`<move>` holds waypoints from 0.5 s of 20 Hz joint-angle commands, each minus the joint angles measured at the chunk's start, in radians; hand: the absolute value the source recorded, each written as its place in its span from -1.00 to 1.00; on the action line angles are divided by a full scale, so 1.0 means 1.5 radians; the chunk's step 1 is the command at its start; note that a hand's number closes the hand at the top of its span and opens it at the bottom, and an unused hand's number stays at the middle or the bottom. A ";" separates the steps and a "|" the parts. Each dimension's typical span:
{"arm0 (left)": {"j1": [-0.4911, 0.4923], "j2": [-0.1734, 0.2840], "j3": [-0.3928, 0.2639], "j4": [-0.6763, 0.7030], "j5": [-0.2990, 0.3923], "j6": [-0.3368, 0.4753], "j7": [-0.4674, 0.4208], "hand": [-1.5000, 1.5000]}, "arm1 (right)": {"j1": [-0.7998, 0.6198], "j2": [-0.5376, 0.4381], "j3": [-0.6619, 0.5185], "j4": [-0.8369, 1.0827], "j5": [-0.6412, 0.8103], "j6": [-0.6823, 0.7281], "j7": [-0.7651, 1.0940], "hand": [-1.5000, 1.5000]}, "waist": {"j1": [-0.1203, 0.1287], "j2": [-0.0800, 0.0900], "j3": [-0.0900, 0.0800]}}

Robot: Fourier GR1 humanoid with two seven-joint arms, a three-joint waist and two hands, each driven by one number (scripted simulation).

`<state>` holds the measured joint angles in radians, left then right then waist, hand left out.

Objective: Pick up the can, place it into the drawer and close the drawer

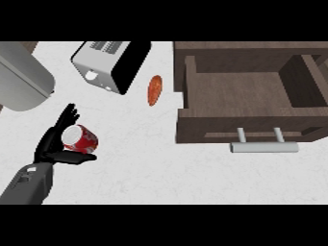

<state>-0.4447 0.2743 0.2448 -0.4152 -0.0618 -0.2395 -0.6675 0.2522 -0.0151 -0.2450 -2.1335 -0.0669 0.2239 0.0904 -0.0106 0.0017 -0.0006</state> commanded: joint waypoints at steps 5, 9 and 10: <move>-0.029 -0.036 -0.021 0.004 -0.007 0.015 0.000 -1.00 | 0.038 0.009 0.035 -0.030 0.012 -0.020 -0.005 -1.00 | -0.001 0.000 0.000; -0.021 -0.029 -0.019 -0.025 0.012 -0.021 0.015 1.00 | 0.003 -0.014 -0.016 -0.030 -0.032 0.000 0.021 -1.00 | 0.003 -0.001 0.000; -0.070 -0.020 -0.006 0.048 0.005 -0.014 -0.021 1.00 | -0.023 -0.015 -0.014 -0.010 -0.031 -0.010 0.032 -1.00 | -0.002 0.001 0.000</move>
<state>-0.5052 0.2389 0.2259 -0.3958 -0.0606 -0.2407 -0.6750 0.2496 -0.0273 -0.2482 -2.1473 -0.0891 0.2131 0.1069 -0.0106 0.0011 0.0002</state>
